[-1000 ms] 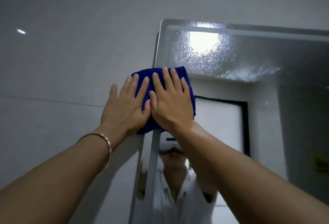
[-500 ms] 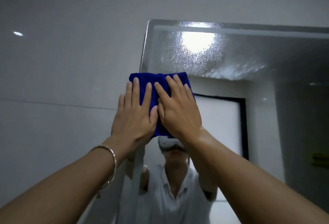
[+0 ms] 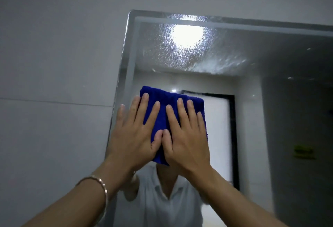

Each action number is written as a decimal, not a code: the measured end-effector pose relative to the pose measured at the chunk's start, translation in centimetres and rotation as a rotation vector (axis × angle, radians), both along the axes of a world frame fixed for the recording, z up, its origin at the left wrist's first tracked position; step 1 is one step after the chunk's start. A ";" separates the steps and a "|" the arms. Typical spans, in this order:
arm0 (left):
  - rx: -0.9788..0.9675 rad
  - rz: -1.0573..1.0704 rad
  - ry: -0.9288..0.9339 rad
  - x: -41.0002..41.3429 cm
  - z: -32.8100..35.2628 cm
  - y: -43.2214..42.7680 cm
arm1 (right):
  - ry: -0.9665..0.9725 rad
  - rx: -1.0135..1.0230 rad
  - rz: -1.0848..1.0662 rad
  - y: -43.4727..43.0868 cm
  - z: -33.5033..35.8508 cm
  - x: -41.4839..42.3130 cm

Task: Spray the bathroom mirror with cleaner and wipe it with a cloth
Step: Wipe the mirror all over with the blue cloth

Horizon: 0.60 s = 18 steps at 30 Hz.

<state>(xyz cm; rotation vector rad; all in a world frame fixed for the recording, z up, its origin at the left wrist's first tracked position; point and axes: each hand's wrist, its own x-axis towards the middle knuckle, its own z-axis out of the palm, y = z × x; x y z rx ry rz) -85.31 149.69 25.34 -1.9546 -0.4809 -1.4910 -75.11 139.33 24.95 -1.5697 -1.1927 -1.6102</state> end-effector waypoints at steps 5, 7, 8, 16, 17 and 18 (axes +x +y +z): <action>-0.046 0.073 -0.029 -0.9 3.7 0.6 | -0.105 -0.022 -0.063 0.9 4.7 -0.6; -0.088 0.127 -0.100 -1.4 7.4 0.9 | -0.119 -0.074 -0.088 1.3 9.1 -1.3; -0.110 0.148 -0.130 -1.7 9.6 1.0 | -0.100 -0.110 -0.099 1.5 11.6 -1.7; -0.137 0.064 -0.141 -1.4 12.0 1.1 | -0.039 -0.111 -0.031 2.7 14.4 -2.2; -0.084 0.066 -0.121 -1.5 10.6 1.3 | -0.050 -0.082 -0.027 2.6 12.4 -2.0; -0.039 0.055 -0.097 -1.6 9.0 1.2 | -0.065 -0.051 -0.013 2.4 10.3 -1.8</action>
